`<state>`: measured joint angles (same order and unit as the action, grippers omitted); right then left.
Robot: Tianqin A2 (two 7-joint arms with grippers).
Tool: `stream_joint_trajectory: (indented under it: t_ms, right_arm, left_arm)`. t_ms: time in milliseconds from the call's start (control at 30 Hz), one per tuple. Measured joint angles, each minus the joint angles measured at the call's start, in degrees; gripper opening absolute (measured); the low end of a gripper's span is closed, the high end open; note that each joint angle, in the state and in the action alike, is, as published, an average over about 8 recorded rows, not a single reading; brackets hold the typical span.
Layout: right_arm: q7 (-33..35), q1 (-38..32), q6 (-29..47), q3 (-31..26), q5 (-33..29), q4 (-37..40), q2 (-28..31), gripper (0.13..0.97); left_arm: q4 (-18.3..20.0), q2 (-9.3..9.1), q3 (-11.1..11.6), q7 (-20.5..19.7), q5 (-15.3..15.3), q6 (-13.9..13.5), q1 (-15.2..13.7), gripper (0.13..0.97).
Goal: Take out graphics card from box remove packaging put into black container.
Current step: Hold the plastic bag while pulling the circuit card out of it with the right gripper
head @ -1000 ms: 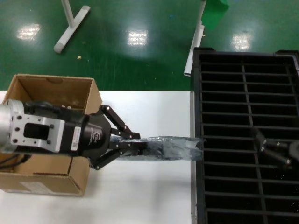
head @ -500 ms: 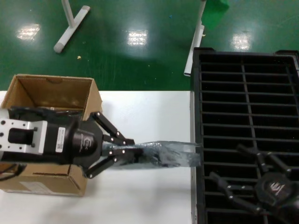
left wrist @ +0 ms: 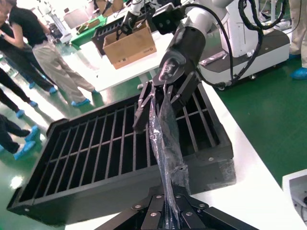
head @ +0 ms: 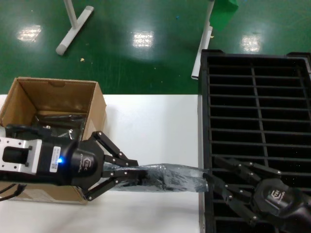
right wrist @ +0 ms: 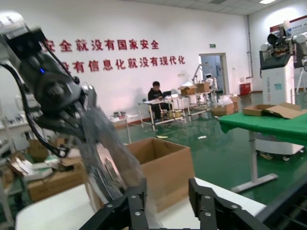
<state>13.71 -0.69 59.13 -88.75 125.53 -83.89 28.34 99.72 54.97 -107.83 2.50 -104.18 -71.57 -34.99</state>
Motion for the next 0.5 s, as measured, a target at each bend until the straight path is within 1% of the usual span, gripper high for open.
stream_joint_trajectory:
  t_ms: [167,300,500]
  right_arm:
    - [-2.69,1.08,0.6,-0.05,1.17,-1.64,1.17,0.323]
    - [-4.51,2.02,0.65,-0.19,1.63,-2.73,2.04,0.323]
    - [-6.2,2.92,0.64,-0.61,1.89,-3.74,2.81,0.231]
  left_arm:
    - [-2.09,-1.53,-0.09,2.98,-0.53,-0.37,-0.77,0.142]
    - [-3.66,-2.97,-0.2,5.04,-0.91,-0.35,-1.22,0.142]
    - [-5.51,-4.91,-0.51,7.46,-1.26,-0.21,-1.68,0.142]
